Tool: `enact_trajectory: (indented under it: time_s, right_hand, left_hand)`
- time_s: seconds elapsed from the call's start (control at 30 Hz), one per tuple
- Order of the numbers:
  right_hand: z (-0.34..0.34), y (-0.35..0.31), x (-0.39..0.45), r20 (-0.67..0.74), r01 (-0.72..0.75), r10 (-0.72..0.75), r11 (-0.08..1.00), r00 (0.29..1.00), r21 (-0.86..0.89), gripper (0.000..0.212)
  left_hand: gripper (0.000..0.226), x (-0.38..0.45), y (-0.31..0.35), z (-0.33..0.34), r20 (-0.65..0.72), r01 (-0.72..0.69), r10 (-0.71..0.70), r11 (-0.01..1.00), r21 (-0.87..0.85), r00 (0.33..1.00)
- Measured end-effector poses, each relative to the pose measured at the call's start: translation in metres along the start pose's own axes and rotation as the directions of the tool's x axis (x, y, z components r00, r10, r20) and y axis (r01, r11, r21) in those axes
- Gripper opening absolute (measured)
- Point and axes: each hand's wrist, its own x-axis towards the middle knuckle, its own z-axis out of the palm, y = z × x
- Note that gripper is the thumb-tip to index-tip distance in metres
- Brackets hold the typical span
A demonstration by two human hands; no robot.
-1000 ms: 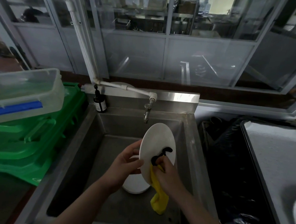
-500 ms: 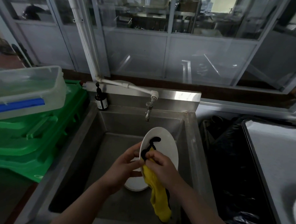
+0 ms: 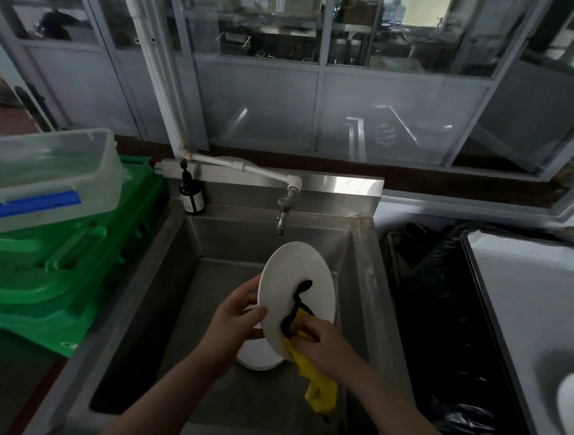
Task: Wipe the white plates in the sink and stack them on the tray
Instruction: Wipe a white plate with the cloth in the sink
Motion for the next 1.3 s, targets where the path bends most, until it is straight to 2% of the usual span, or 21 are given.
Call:
enact_trajectory:
  time_s: [0.17,0.27,0.4,0.5,0.6,0.77,0.87,1.0,1.2,1.3]
  right_hand:
    - [-0.011,0.013,0.003,-0.021,-0.093,0.092,0.994,0.996,-0.050,0.017]
    - [-0.019,0.017,0.005,-0.050,-0.123,0.121,0.991,0.991,-0.052,0.013]
    - [-0.024,0.029,0.007,-0.237,-0.153,0.146,0.988,0.960,-0.011,0.008]
    - [-0.020,0.031,0.006,-0.320,-0.161,0.152,0.987,0.935,-0.003,0.024]
    - [-0.017,0.026,0.007,-0.362,-0.152,0.145,0.988,0.921,0.008,0.029]
    - [-0.016,0.018,0.007,-0.347,-0.145,0.150,0.989,0.926,0.041,0.026]
    - [-0.013,0.012,0.007,-0.295,-0.114,0.111,0.993,0.949,0.009,0.020]
    - [0.000,0.005,0.009,-0.252,-0.064,0.053,0.997,0.966,-0.037,0.030]
    - [0.018,-0.006,0.005,-0.290,0.041,-0.039,0.999,0.956,-0.001,0.021]
    - [0.025,-0.013,0.000,-0.267,0.090,-0.098,0.995,0.959,-0.040,0.021]
  left_hand:
    - [0.052,0.000,0.003,0.004,-0.031,-0.024,0.025,1.000,0.012,0.999]
    - [0.052,0.001,0.002,0.006,-0.030,-0.029,0.029,1.000,0.001,0.999]
    - [0.055,0.002,-0.001,0.010,-0.068,-0.023,0.021,0.999,-0.032,0.998]
    - [0.055,0.005,-0.003,0.011,-0.105,-0.013,0.005,0.997,-0.077,0.994]
    - [0.054,0.007,-0.004,0.012,-0.133,0.011,-0.030,0.991,-0.135,0.991]
    - [0.050,0.008,-0.004,0.013,-0.124,0.060,-0.085,0.979,-0.194,0.989]
    - [0.049,0.008,-0.004,0.013,-0.118,0.078,-0.103,0.977,-0.199,0.988]
    - [0.046,0.010,-0.008,0.016,-0.142,0.101,-0.127,0.979,-0.174,0.982]
    - [0.036,0.013,-0.008,0.015,-0.188,0.124,-0.160,0.974,-0.188,0.969]
    - [0.035,0.014,-0.008,0.016,-0.204,0.131,-0.171,0.972,-0.196,0.964]
